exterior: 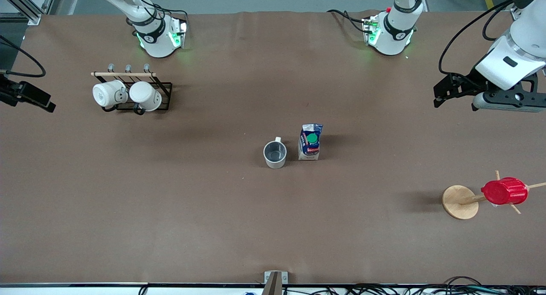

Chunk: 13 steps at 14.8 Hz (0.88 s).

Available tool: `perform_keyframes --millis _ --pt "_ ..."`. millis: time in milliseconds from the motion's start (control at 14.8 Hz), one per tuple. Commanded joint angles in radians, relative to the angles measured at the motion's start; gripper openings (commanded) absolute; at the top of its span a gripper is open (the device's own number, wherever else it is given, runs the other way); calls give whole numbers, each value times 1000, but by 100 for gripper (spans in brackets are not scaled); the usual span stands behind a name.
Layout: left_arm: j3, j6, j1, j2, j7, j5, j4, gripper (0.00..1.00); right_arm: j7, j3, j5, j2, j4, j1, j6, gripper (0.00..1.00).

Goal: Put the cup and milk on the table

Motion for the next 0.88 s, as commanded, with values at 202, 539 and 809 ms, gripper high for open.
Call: perform_keyframes --millis 202,539,809 --pt "14 -39 -4 7 1 -5 34 100 -10 -8 10 -22 -20 4 -1 100" --pt "147 -42 -103 0 -33 14 30 100 -35 -9 10 -22 -20 4 -3 100" --pt "143 -35 -102 29 -33 51 40 100 -35 -9 8 -22 -20 2 -3 100"
